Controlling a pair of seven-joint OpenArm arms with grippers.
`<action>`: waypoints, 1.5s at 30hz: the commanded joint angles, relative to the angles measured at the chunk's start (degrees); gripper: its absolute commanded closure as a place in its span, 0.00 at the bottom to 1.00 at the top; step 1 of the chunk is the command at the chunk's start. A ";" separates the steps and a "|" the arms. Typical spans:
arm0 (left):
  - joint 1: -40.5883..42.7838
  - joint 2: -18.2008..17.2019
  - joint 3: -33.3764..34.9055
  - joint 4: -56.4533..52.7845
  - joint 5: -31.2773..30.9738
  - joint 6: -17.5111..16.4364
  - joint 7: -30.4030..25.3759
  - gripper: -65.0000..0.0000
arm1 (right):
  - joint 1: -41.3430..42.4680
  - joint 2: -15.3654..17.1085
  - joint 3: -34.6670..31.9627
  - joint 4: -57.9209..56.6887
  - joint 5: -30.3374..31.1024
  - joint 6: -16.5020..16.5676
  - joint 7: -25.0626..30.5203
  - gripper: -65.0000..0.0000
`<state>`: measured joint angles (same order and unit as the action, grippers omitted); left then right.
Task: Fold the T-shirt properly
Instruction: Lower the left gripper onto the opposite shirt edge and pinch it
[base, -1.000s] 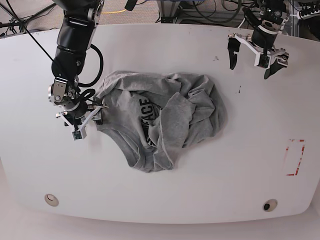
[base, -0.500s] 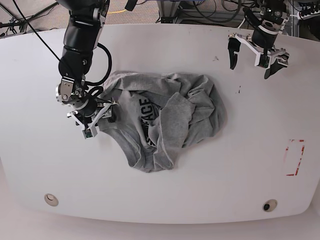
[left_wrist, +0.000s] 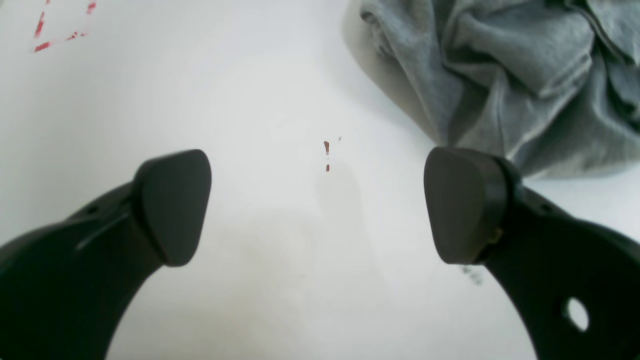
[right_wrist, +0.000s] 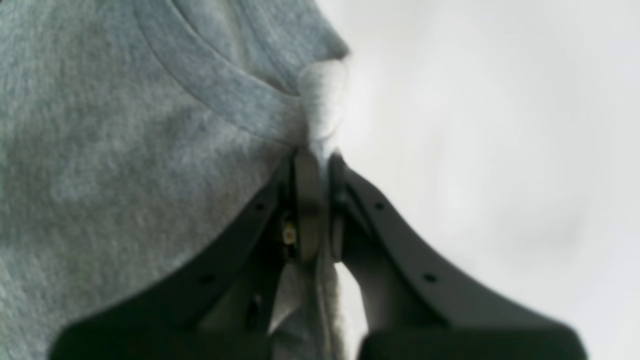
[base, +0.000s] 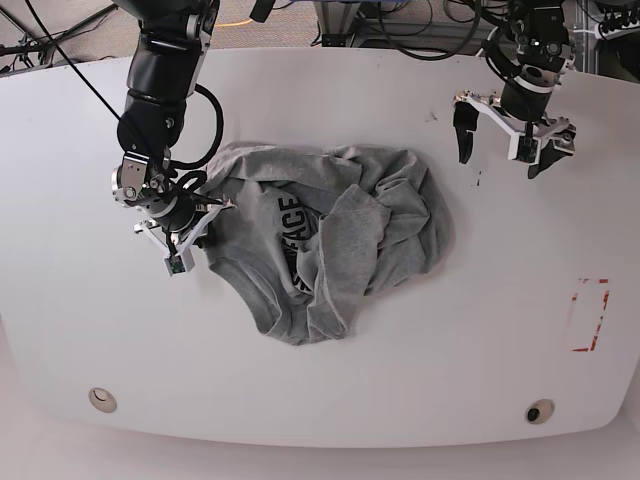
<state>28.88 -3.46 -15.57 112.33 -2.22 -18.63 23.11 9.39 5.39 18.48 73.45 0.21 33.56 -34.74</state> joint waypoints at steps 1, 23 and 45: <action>-2.99 1.49 -0.21 0.94 -0.64 -0.05 2.51 0.00 | 0.85 0.46 0.03 0.97 0.19 0.59 0.06 1.00; -24.71 4.83 5.86 -18.05 -0.55 -0.05 15.00 0.00 | -0.20 0.37 0.03 3.52 0.19 0.50 0.06 1.00; -31.74 6.15 6.91 -33.17 -0.55 -0.14 14.91 0.47 | -1.34 0.63 0.29 4.66 0.10 0.42 -0.03 1.00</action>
<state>-2.94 2.50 -8.84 79.35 -2.90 -18.72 35.29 6.96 5.54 18.70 76.88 -0.03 33.71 -35.81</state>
